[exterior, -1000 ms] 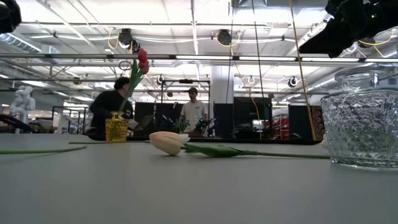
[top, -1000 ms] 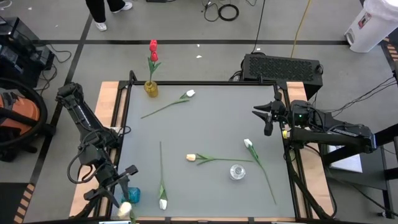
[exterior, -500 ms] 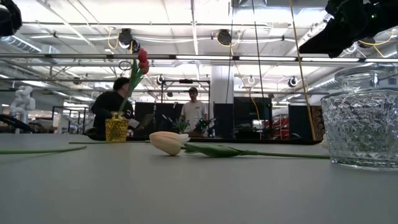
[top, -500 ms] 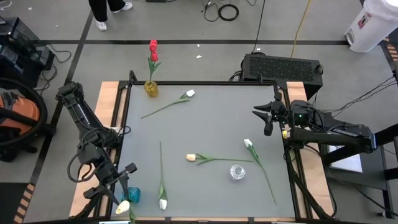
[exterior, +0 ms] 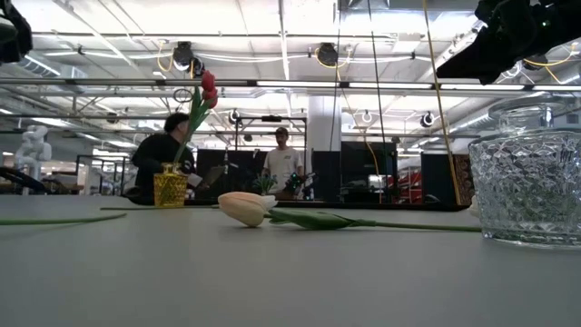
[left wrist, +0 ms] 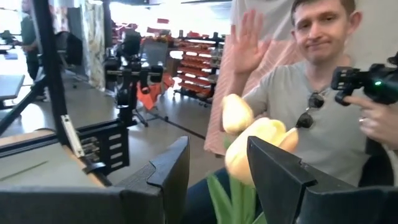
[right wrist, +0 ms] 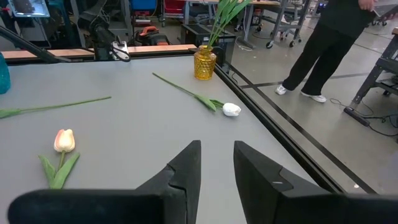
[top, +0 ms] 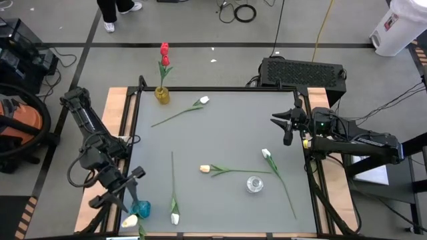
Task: Sort flowers into vase by color
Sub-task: Put the yellow tulip into the blue vase
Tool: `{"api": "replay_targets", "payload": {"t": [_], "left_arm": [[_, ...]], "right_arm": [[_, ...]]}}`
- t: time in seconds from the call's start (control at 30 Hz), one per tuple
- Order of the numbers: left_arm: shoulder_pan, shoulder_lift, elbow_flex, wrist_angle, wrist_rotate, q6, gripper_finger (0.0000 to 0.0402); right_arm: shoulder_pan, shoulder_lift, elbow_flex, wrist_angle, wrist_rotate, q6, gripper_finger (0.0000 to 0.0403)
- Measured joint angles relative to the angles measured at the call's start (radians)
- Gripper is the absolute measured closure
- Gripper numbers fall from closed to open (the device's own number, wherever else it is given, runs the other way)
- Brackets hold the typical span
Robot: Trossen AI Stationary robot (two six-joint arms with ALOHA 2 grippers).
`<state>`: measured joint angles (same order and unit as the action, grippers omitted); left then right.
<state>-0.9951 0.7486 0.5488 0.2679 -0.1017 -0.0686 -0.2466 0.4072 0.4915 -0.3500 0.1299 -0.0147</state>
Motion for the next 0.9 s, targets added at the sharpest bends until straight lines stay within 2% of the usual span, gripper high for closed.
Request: {"api": "replay_targets", "payload": {"t": [0.3, 0.57, 0.77, 0.9], "left_arm": [[0.000, -0.002, 0.000, -0.048, -0.136, 0.033, 0.0235], [0.004, -0.012, 0.000, -0.053, -0.418, 0.105, 0.0235], [0.074, -0.042, 0.000, -0.092, -0.555, 0.104, 0.0235], [0.153, -0.073, 0.000, -0.133, -0.565, 0.102, 0.0235]], "right_arm": [[0.000, 0.000, 0.000, 0.000, 0.000, 0.000, 0.0316], [0.000, 0.000, 0.000, 0.000, 0.000, 0.000, 0.0316], [0.000, 0.000, 0.000, 0.000, 0.000, 0.000, 0.0316], [0.000, 0.000, 0.000, 0.000, 0.000, 0.000, 0.0316]]}}
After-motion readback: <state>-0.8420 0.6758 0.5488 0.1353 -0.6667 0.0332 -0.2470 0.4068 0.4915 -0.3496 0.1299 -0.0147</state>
